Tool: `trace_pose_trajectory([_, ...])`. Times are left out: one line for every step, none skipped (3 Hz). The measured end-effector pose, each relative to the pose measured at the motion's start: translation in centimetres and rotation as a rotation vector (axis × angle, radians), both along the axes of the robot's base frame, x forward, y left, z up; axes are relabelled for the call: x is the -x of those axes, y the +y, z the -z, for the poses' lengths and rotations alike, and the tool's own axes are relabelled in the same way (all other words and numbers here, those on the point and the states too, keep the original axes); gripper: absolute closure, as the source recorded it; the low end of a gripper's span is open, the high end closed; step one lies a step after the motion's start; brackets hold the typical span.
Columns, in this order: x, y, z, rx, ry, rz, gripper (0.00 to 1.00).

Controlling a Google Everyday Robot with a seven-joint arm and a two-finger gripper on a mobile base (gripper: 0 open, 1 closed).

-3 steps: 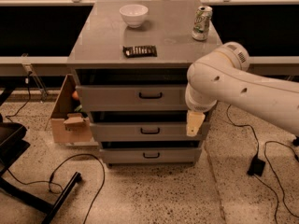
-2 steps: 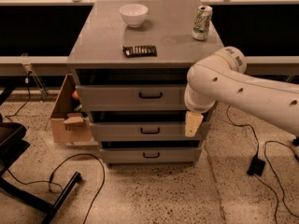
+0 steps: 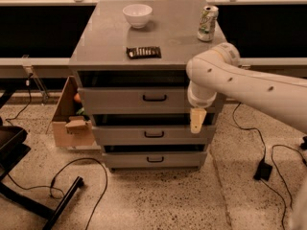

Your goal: Open top drawer

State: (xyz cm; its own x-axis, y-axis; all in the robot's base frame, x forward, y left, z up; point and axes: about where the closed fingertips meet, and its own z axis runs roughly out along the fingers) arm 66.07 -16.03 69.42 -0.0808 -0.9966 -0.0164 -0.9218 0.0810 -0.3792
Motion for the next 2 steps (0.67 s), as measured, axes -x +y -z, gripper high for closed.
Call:
trace_pose_trajectory([-2.4,-0.7,0.0,0.042,0.006,-0.017,0.00])
trace_pose_trajectory([-3.8,-1.2,0.2,0.073,0.015,-0.022,0.00])
